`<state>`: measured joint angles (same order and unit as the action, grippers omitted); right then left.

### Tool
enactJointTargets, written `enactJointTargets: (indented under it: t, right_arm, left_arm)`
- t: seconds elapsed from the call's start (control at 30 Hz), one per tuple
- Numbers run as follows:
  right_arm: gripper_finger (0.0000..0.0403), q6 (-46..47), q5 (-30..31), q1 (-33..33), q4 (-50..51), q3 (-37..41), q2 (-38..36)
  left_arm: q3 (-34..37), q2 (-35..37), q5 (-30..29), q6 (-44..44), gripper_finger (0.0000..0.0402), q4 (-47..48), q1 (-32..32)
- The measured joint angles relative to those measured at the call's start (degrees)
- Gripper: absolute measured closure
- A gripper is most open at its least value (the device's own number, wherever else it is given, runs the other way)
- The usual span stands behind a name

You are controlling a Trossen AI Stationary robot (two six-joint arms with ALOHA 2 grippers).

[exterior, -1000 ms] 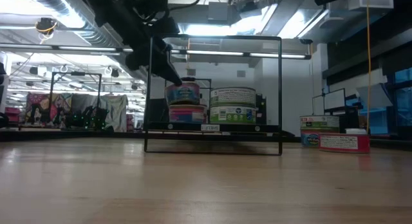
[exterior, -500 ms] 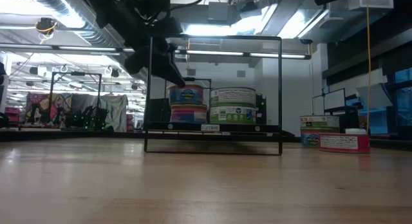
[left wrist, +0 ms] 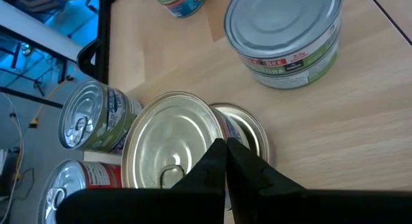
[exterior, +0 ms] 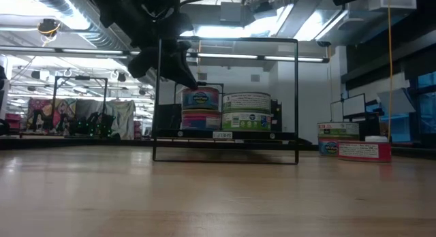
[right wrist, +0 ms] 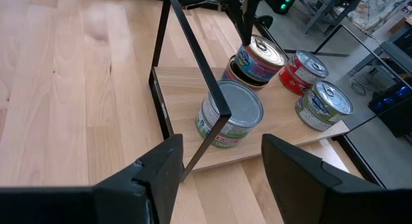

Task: Stack canned seafood by type on shelf
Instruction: Stack the blue and pink tuna can on top of the other blue and pink tuna can on the shelf, then stack the red tuna can on top of the other red tuna can on the shelf

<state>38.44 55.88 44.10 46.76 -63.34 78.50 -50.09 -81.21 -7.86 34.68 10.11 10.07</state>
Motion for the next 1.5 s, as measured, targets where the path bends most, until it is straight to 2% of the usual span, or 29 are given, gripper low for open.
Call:
enactJointTargets:
  t: [0.17,0.5,0.73,1.0,1.23,1.37,1.5]
  right_arm:
    - [0.0189,0.0,0.0,0.0,0.0,0.0,0.0]
    - [0.0189,0.0,0.0,0.0,0.0,0.0,0.0]
    - [0.0189,0.0,0.0,0.0,0.0,0.0,0.0]
    - [0.0189,0.0,0.0,0.0,0.1,0.0,0.0]
    - [0.0189,-0.1,-0.1,0.0,3.5,0.0,-0.3]
    - [0.0189,0.1,-2.9,-1.0,8.8,-2.2,-1.6]
    - [0.0189,0.1,-9.2,-3.8,14.7,-5.2,-3.8]
  left_arm:
    - [0.0,0.0,0.1,-0.8,0.0394,0.0,-0.1]
    - [0.0,0.1,0.2,0.2,0.0334,-0.1,-3.1]
    - [0.0,0.1,-0.4,0.2,0.0306,-0.2,-4.5]
    - [-1.5,1.6,-7.3,-2.8,0.03,-0.1,-4.5]
    - [-2.6,6.9,-8.0,-3.9,0.03,-0.1,-4.5]
    - [-2.6,10.2,-8.0,-7.9,0.03,-0.1,-4.5]
    - [-2.6,12.7,-8.0,-11.5,0.03,-0.1,-4.5]
